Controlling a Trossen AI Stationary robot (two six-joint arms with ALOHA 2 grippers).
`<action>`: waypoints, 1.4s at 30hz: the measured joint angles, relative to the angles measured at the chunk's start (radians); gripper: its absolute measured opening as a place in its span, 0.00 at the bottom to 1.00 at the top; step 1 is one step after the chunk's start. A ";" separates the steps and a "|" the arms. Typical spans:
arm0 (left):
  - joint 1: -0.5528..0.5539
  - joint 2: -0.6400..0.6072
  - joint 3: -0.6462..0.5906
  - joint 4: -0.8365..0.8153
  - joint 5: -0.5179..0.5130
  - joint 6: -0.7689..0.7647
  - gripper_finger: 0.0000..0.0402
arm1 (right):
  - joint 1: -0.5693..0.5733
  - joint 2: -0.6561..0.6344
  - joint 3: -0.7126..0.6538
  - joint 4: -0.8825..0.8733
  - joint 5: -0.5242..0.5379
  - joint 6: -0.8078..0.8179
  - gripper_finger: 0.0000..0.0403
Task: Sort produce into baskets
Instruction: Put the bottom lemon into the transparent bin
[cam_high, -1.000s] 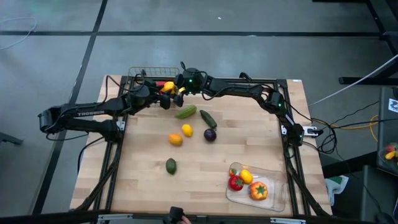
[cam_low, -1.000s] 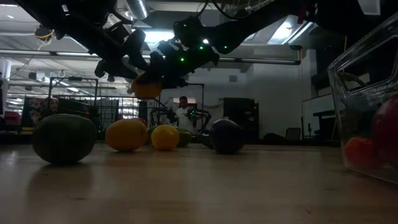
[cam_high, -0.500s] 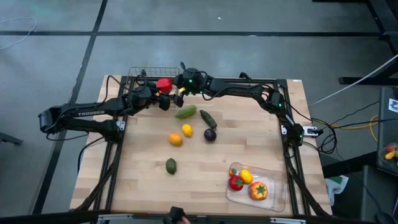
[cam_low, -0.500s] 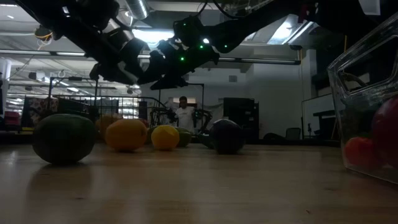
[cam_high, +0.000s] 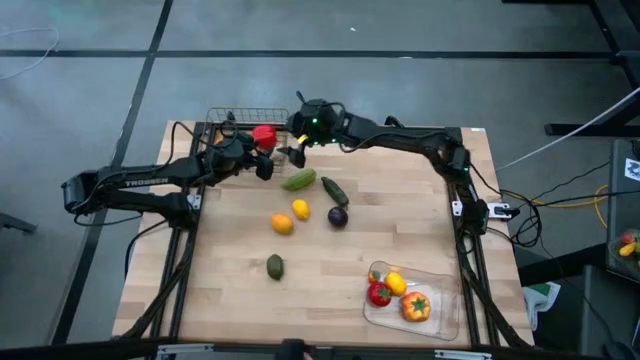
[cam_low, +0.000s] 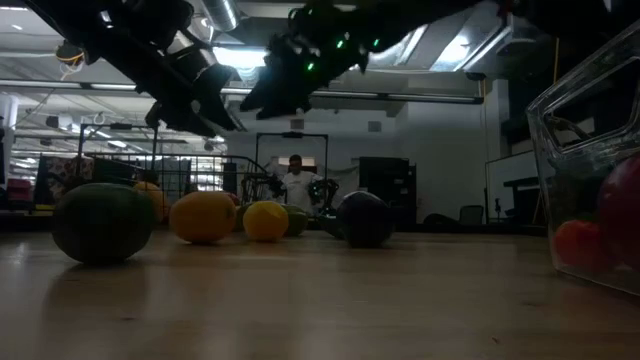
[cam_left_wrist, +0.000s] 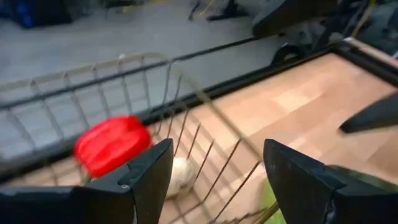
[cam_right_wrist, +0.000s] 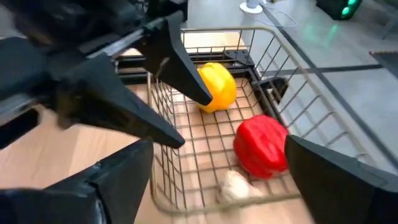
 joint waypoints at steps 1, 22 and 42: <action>0.000 0.000 0.000 0.019 0.009 0.017 0.61 | 0.000 -0.021 0.000 -0.037 0.000 -0.011 0.89; -0.373 -0.027 0.056 0.089 0.098 0.269 0.61 | 0.030 -0.427 0.000 -0.745 0.006 -0.095 0.89; -0.583 0.151 0.055 -0.202 0.180 0.275 0.61 | 0.369 -0.454 -0.138 -0.875 0.096 -0.016 0.89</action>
